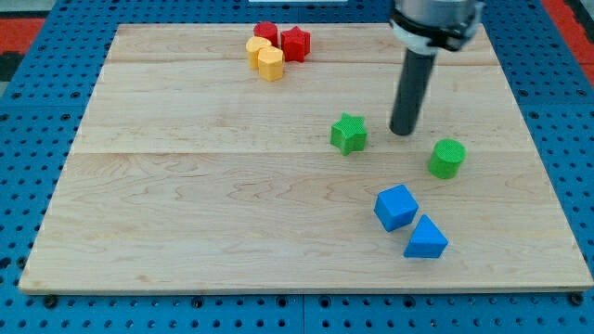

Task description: Push the green circle to the green star

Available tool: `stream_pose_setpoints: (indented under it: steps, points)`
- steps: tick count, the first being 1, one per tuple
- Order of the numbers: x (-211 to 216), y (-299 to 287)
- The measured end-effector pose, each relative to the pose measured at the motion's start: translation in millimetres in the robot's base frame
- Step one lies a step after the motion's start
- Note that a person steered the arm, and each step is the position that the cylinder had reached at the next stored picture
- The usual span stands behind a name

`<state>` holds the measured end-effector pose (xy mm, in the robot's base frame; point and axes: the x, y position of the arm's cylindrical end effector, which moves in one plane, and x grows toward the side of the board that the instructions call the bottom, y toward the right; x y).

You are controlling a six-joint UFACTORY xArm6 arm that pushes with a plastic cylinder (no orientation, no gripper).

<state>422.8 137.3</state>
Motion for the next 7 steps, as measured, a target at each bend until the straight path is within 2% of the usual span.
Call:
stream_pose_setpoints:
  steps: [2,3,4,5,6,7]
  points:
    - [1.4,-128.7]
    - [-3.5,-95.3]
    - [-15.7,32.1]
    - [10.1,118.5]
    - [49.1,91.5]
    - [25.3,14.6]
